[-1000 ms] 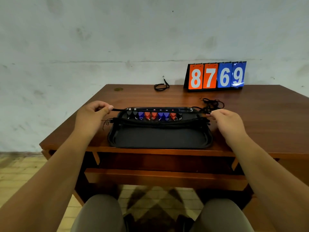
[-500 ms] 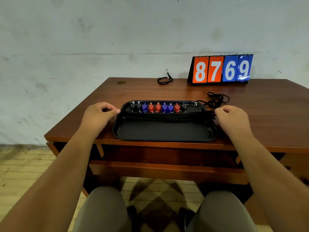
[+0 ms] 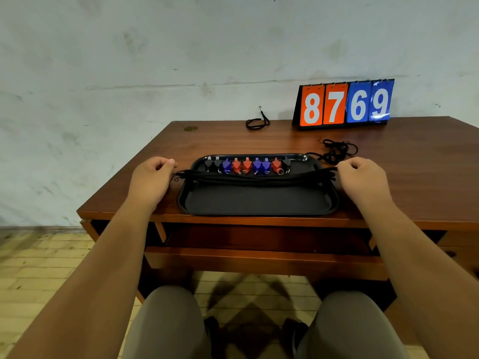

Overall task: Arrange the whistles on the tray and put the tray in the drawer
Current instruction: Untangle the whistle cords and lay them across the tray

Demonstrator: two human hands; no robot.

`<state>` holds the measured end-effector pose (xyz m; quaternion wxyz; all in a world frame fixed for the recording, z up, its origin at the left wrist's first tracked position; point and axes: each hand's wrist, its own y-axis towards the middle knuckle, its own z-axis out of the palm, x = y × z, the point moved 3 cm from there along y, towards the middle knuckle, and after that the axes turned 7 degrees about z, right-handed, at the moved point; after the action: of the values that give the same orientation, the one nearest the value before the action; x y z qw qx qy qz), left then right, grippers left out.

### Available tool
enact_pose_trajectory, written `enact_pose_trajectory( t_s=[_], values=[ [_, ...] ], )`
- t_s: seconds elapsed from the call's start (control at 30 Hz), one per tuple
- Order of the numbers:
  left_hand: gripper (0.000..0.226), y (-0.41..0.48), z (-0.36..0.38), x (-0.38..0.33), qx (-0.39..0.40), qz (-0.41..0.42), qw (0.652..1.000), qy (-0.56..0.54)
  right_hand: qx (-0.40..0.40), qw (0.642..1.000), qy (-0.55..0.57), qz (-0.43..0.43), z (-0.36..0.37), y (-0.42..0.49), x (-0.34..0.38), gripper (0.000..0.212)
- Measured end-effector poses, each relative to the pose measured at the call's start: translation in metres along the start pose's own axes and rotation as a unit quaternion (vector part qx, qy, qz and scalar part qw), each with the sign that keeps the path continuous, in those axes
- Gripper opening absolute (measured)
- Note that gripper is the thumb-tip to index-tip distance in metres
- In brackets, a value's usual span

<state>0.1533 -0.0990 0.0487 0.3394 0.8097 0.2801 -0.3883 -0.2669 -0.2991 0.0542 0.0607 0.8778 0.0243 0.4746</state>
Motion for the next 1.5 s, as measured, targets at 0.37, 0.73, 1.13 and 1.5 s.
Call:
enact_pose_trajectory(
  t_s=[0.37,0.73,1.13,1.5],
  values=[
    [0.024,-0.007,-0.007,-0.014,-0.033,-0.012,0.999,0.024,0.017,0.997,0.066,0.042,-0.008,-0.007,0.005,0.046],
    [0.018,0.001,0.003,-0.073,0.001,0.097,0.995,0.012,0.072,0.989,0.094,0.085,-0.011,0.020,0.006,0.028],
    [0.015,0.064,0.116,-0.137,0.226,0.166,0.951,0.128,0.096,0.992,0.080,-0.018,0.011,0.094,0.041,0.020],
    [0.032,0.167,0.233,-0.146,0.326,0.201,0.886,0.262,0.115,0.984,0.043,-0.129,0.062,0.170,0.058,0.019]
  ],
)
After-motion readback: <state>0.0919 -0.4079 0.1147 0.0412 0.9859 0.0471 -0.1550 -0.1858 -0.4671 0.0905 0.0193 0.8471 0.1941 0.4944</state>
